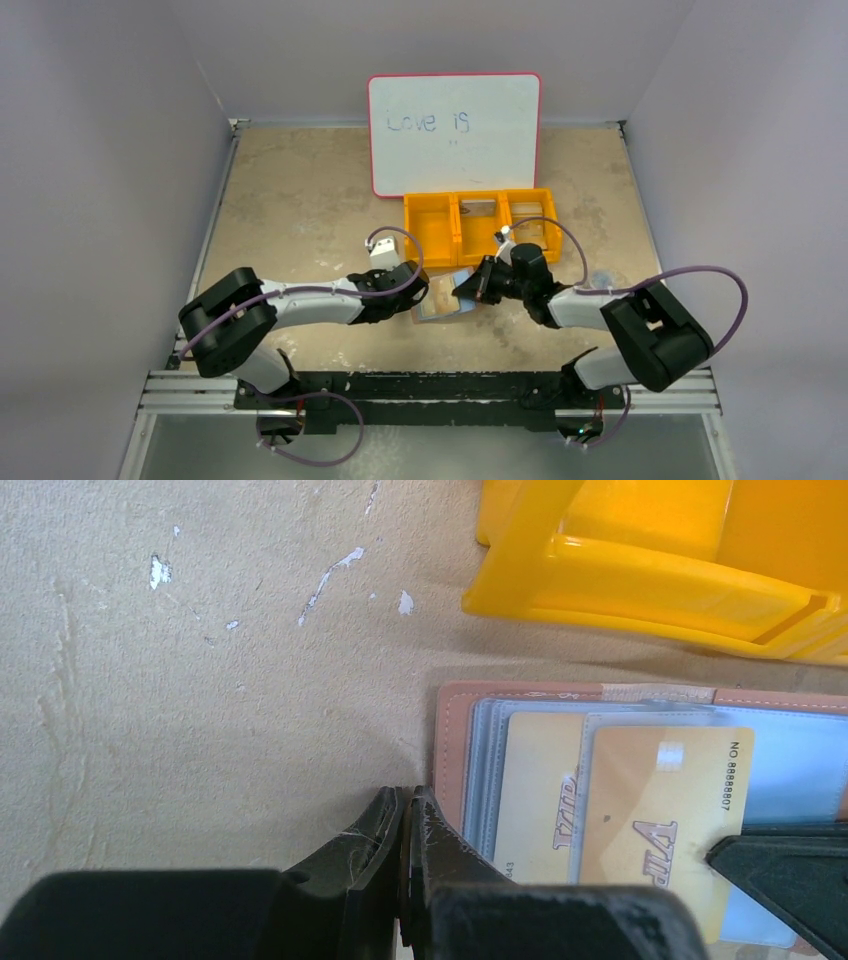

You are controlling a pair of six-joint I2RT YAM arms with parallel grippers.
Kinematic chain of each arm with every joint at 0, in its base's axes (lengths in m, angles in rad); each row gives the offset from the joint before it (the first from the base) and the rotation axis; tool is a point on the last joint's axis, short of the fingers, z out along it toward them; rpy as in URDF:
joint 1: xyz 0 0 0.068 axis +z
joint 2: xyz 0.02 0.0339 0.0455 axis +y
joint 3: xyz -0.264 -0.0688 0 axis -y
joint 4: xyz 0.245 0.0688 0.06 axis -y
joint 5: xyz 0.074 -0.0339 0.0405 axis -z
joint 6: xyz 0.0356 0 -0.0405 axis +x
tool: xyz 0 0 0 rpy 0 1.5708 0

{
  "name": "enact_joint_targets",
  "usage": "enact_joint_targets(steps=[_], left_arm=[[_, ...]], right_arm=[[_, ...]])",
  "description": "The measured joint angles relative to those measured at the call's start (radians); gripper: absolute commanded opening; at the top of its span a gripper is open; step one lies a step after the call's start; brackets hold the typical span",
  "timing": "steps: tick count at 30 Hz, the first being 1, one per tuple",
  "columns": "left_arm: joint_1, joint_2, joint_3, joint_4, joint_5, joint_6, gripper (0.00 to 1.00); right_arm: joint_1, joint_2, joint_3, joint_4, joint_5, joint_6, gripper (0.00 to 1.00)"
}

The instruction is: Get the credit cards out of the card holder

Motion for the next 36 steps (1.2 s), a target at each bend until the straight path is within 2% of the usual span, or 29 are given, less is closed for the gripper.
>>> enact_joint_targets(steps=[3,4,6,8,11,17,25,31,34,36], left_arm=[[0.000,0.000,0.000,0.000,0.000,0.002,0.01],[0.000,-0.001,0.000,0.001,0.000,0.002,0.05],[0.000,-0.004,0.000,0.001,0.003,0.007,0.21],[0.000,-0.015,-0.003,-0.003,0.015,0.028,0.32],[0.000,-0.056,-0.015,0.002,0.031,0.056,0.41],[0.000,-0.111,-0.026,0.048,0.056,0.095,0.45],[-0.002,-0.028,-0.016,0.068,0.084,0.135,0.48],[-0.003,0.005,0.013,0.100,0.097,0.158,0.68],[-0.003,0.004,0.013,0.119,0.100,0.158,0.69],[-0.003,0.005,0.014,0.117,0.100,0.158,0.66]], right_arm=[[-0.008,-0.011,0.000,-0.014,-0.008,-0.009,0.00],[-0.009,-0.011,-0.001,-0.014,-0.011,-0.010,0.00],[-0.010,-0.006,-0.002,-0.008,-0.022,-0.011,0.00],[-0.011,0.017,-0.002,0.012,-0.038,-0.010,0.00],[-0.016,0.082,-0.005,0.066,-0.060,0.001,0.00],[-0.020,0.154,-0.006,0.154,-0.079,0.021,0.00],[-0.020,0.150,-0.005,0.154,-0.070,0.018,0.00],[-0.020,0.150,-0.005,0.153,-0.070,0.018,0.00],[-0.020,0.150,-0.005,0.153,-0.070,0.018,0.00],[-0.020,0.150,-0.005,0.153,-0.070,0.018,0.00]])
